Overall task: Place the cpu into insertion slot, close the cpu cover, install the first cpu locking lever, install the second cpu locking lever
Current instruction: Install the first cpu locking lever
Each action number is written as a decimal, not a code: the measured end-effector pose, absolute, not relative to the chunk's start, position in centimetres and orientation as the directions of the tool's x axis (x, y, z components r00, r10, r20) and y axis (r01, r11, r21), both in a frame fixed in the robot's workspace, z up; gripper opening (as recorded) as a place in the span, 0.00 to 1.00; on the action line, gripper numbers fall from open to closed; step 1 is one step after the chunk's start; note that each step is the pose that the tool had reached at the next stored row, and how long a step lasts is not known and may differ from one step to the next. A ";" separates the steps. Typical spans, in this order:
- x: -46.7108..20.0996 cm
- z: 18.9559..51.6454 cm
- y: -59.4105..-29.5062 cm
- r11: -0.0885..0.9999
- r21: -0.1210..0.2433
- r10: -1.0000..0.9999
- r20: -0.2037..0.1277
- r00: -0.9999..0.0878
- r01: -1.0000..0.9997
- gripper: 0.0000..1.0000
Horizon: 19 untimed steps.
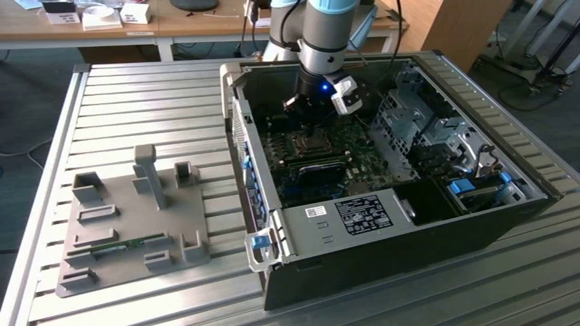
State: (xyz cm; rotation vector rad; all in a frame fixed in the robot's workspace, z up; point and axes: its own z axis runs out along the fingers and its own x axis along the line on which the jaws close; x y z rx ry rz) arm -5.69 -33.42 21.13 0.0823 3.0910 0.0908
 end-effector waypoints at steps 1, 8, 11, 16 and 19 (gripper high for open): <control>-5.7 21.1 -33.4 0.997 0.058 0.054 -0.043 -0.998 0.051 0.11; -5.7 21.6 -33.4 0.997 0.058 0.054 -0.040 -0.998 0.051 0.11; -5.7 21.6 -33.4 0.997 0.058 0.054 -0.040 -0.998 0.051 0.11; -5.2 21.6 -33.4 0.997 0.058 0.053 -0.040 -0.998 0.050 0.11; -4.8 21.6 -33.4 0.997 0.058 0.051 -0.039 -0.998 0.048 0.11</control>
